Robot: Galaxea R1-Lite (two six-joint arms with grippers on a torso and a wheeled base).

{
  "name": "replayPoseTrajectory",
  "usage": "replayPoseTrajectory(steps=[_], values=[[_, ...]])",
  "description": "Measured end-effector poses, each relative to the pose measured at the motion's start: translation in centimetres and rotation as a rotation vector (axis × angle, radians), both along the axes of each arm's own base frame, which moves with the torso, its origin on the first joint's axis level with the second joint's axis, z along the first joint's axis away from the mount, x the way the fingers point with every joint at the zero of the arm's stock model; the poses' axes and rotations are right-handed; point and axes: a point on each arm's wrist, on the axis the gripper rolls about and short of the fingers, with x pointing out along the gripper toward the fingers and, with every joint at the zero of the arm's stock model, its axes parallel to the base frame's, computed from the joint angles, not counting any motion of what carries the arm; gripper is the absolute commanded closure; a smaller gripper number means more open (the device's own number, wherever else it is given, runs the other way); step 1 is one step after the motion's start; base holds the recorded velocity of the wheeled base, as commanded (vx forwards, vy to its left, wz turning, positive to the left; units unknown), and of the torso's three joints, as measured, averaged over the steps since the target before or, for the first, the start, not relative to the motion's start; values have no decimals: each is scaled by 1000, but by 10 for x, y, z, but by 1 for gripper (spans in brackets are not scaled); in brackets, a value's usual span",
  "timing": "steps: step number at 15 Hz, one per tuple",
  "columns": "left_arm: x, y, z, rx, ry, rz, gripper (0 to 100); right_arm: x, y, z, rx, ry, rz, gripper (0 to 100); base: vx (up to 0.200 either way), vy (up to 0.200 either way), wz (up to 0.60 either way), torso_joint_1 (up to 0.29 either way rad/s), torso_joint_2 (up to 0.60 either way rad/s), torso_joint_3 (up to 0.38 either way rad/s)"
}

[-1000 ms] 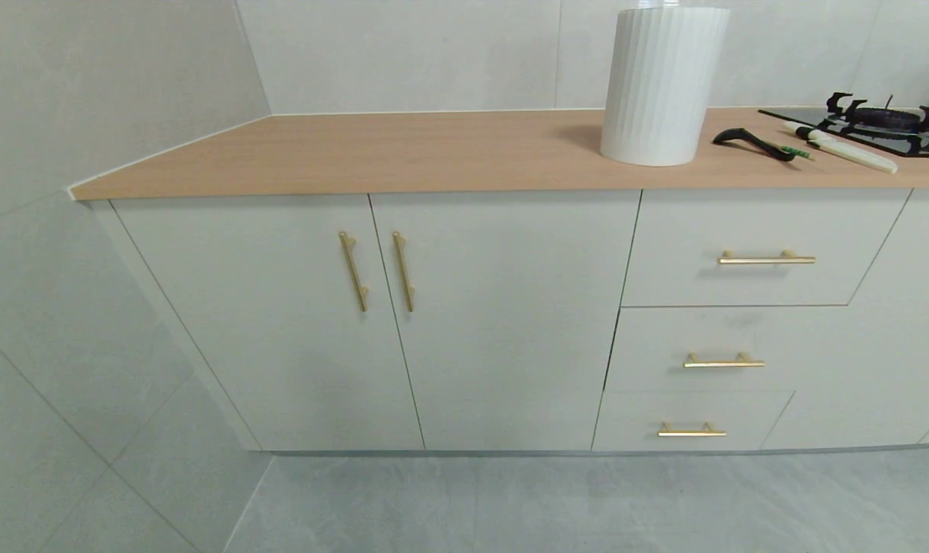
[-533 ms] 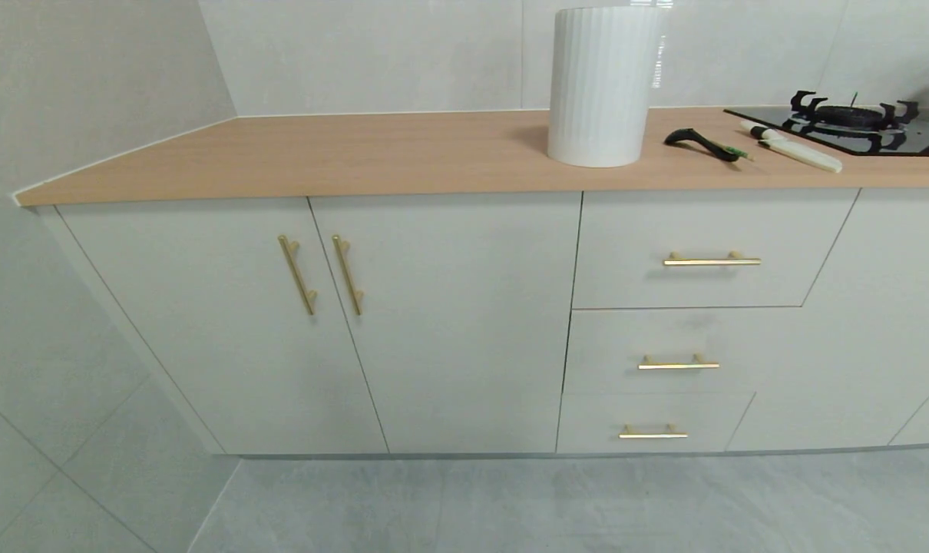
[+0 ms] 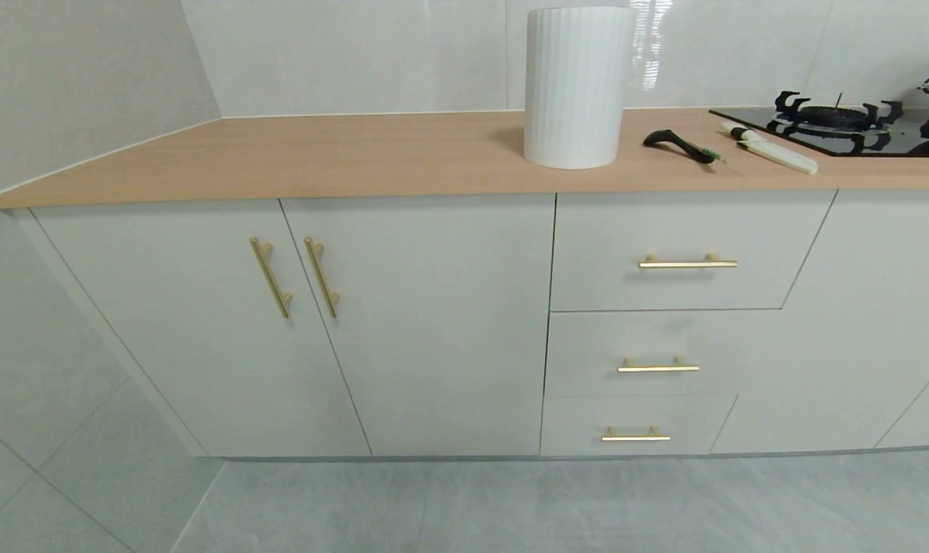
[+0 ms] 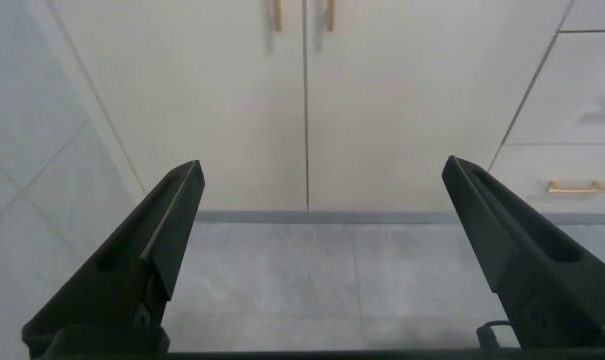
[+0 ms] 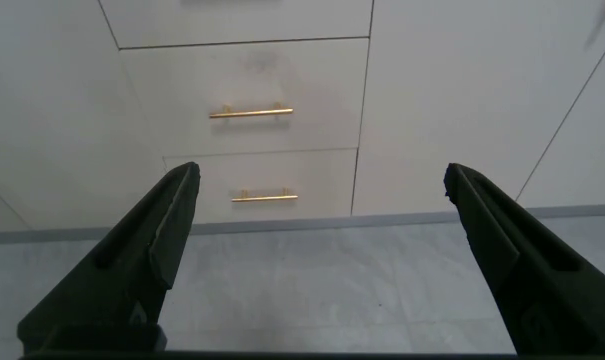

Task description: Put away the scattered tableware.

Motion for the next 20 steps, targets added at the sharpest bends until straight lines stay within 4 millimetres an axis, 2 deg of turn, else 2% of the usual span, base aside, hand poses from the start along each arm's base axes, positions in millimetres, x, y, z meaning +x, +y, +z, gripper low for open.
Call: replayPoseTrajectory(steps=[5,8,10,20], values=[[0,0,0,0,0,1,0,0,0,0,0,0,-1,0,200,0,0,2,3,4],[0,0,0,-3,0,1,0,0,0,0,-1,0,0,0,0,0,0,0,0,0],[0,0,0,-3,-1,2,0,0,0,0,-1,0,1,0,0,0,-600,7,0,0],[0,0,0,-3,-1,1,0,0,0,0,-6,1,0,0,0,0,0,0,0,0]])
